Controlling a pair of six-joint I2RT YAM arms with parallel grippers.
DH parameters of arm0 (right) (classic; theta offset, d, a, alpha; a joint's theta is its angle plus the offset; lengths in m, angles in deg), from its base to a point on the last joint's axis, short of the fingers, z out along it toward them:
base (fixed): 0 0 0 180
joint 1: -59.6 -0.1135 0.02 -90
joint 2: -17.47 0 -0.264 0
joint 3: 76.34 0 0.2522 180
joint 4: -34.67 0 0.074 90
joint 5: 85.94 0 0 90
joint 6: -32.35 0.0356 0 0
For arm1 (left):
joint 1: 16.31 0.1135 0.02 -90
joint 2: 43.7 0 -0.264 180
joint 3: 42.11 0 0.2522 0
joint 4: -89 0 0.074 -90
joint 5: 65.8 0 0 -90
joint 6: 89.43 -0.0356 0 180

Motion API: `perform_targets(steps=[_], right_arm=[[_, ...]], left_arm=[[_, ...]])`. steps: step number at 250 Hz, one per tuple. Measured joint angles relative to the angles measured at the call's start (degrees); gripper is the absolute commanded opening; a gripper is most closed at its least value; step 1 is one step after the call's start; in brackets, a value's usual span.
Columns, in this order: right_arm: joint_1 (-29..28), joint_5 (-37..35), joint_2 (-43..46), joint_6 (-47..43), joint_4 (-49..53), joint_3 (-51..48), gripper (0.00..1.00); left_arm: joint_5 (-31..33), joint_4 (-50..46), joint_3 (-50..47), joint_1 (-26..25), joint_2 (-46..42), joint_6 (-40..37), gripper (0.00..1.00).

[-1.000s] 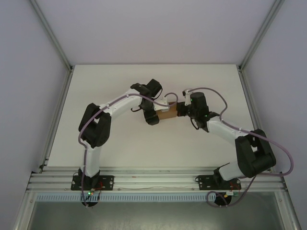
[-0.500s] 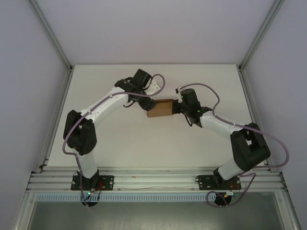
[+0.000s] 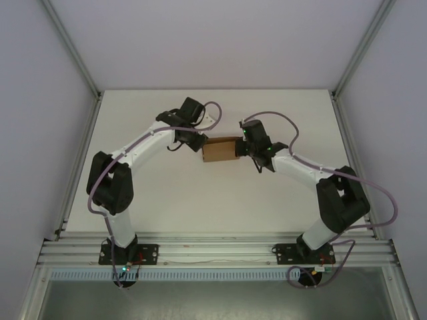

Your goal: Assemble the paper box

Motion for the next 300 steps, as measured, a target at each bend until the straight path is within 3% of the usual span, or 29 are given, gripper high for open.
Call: perform_targets(steps=[34,117,208,270,300], right_arm=[[-0.07,-0.46,-0.7,1.68,1.53,1.49,0.0],[-2.8,-7.39,-2.95,8.87,7.06,5.6,0.0],[-6.62,-15.98,-6.36,13.66,12.31,10.29,0.0],[-6.69,-16.52,-6.67,14.88,12.87,10.64,0.0],[-6.71,-16.63,-7.13,14.82,13.11,11.28,0.0]], left_arm=[[-0.68,0.02,0.0,0.13,0.0,1.05,0.0],[-1.97,0.24,0.22,0.33,0.13,14.43,0.0],[-14.99,-7.58,12.15,7.15,8.72,30.12,0.0],[-18.82,-14.64,21.07,8.44,13.77,33.18,0.0],[-24.9,-14.95,21.75,10.8,15.21,36.09,0.0]])
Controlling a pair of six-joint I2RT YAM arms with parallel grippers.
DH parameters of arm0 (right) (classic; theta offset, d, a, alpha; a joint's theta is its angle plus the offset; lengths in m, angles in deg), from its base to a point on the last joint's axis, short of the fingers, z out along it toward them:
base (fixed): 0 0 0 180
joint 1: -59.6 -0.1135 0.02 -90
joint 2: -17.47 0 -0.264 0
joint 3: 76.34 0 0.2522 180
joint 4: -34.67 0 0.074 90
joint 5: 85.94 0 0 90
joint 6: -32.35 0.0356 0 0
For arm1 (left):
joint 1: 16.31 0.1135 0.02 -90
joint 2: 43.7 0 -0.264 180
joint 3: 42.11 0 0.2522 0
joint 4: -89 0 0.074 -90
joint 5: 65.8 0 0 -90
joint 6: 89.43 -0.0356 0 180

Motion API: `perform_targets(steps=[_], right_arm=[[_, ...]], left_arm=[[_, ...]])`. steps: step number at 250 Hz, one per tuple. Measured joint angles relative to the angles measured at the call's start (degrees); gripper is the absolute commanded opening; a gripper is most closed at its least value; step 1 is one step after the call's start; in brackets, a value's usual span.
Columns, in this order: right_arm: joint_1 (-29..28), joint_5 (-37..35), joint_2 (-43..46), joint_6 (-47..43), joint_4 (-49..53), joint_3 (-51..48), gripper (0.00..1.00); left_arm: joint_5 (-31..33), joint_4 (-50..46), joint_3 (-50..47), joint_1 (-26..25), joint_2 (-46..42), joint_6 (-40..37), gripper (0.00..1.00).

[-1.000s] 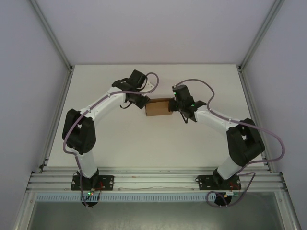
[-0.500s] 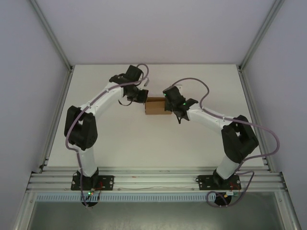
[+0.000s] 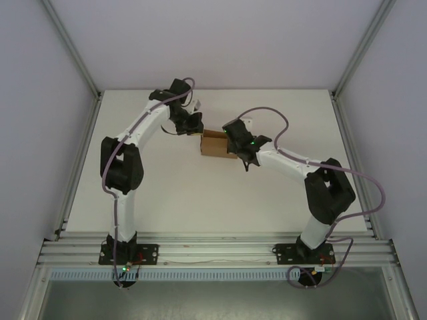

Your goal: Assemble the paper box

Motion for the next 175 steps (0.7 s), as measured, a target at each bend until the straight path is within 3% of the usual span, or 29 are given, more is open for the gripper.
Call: perform_targets(steps=[43,96,112,134,158,175], right_arm=[[0.02,-0.31,-1.57,-0.09,0.63,1.99,0.0],[0.02,-0.74,-2.45,-0.24,1.73,3.32,0.0],[0.0,-0.72,-2.45,-0.48,1.7,3.32,0.0],[-0.02,-0.52,-2.45,-0.81,1.73,3.23,0.0],[-0.15,-0.52,-2.45,-1.42,1.68,3.06,0.0],[-0.15,-0.52,-2.45,-1.92,1.7,3.04,0.0]], left_arm=[[-5.01,-0.17,-0.26,1.79,1.01,2.69,0.0],[-5.09,-2.91,3.58,2.21,3.32,3.76,0.0],[-2.73,-4.55,6.25,1.99,4.52,1.86,0.17],[2.34,-6.4,7.06,1.03,4.68,-1.57,0.33],[6.73,-7.69,6.58,0.13,4.68,-4.55,0.42],[8.44,-7.43,4.94,-0.5,4.5,-6.34,0.43]])
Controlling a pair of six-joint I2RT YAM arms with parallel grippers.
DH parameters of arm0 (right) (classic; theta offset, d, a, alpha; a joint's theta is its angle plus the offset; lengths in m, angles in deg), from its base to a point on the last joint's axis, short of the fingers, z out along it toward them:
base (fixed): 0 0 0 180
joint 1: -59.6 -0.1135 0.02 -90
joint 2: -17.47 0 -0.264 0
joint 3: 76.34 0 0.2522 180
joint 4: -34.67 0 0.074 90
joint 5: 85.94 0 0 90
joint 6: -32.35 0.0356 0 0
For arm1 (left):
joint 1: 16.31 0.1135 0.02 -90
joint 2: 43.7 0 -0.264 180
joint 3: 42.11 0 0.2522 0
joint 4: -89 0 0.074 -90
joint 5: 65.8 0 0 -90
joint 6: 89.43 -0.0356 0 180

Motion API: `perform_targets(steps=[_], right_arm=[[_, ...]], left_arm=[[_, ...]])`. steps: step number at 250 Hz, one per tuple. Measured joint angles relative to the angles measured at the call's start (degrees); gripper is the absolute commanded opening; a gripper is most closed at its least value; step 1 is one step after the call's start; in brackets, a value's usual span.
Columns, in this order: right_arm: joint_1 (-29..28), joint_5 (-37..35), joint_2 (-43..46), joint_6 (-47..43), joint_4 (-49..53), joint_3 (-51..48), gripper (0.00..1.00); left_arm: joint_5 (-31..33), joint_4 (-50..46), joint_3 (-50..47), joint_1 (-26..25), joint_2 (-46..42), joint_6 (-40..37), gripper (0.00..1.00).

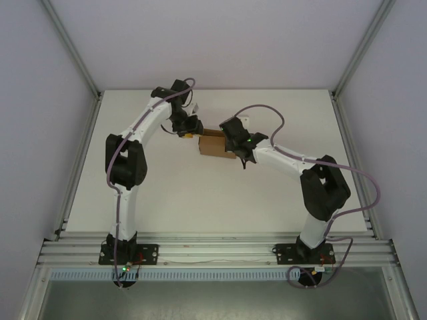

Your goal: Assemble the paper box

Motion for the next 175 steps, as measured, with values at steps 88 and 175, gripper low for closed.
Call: perform_targets(steps=[88,175], right_arm=[[0.0,-1.33,-0.63,-3.32,-1.2,-0.37,0.0],[0.02,-0.76,-1.38,-6.12,-1.33,0.72,0.0]], left_arm=[[4.94,1.75,-3.34,-0.52,-2.84,-4.61,0.5],[4.11,16.06,-22.18,-5.88,-15.37,-0.52,0.53]])
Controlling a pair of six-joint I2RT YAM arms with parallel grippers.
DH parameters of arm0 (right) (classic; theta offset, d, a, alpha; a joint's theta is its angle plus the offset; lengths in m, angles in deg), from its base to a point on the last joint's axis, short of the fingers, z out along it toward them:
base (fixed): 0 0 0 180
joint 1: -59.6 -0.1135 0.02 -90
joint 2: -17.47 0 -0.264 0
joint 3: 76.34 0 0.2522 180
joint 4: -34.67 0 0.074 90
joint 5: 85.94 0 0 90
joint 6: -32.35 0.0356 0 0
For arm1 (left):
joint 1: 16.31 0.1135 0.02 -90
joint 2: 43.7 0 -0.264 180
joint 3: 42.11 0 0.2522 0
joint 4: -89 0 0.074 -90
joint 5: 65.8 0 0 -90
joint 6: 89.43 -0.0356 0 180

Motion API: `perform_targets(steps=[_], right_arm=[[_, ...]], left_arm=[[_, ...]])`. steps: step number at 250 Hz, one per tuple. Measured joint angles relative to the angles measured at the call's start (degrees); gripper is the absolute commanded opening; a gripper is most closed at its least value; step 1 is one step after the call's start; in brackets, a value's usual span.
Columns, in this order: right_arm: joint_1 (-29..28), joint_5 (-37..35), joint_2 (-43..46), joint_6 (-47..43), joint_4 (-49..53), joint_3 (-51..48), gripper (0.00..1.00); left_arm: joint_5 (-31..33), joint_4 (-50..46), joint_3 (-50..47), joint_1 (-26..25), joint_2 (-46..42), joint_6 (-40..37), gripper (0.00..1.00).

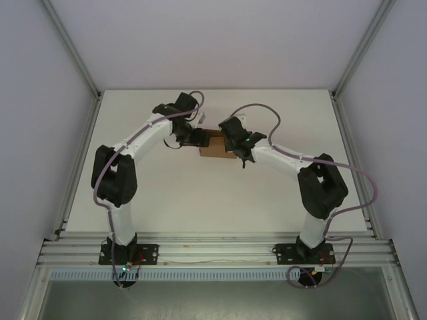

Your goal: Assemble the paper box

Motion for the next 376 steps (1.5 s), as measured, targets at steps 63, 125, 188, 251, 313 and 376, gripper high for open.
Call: perform_targets(steps=[63,125,188,251,313,376], right_arm=[[0.79,2.1,0.15,-1.86,-1.66,-0.68,0.0],[1.25,5.84,5.05,-8.61,-11.96,-9.99,0.0],[1.66,7.89,8.09,-15.28,-23.93,-18.56,0.0],[2.25,7.72,6.12,-15.74,-24.39,-16.7,0.0],[2.43,8.52,5.68,-15.47,-22.91,-15.56,0.0],[3.21,11.13,5.57,-16.26,-20.37,-14.08,0.0]], left_arm=[[0.83,6.49,-1.68,0.59,1.55,3.89,0.39],[2.56,9.88,-1.2,0.98,3.41,8.98,0.31],[3.96,11.47,-0.2,0.98,4.66,12.39,0.31],[4.52,11.89,-0.79,0.98,3.96,11.78,0.49],[6.34,5.66,-0.09,1.88,-1.86,-2.45,0.59],[3.45,1.79,2.45,7.58,-3.45,-26.84,0.59]])
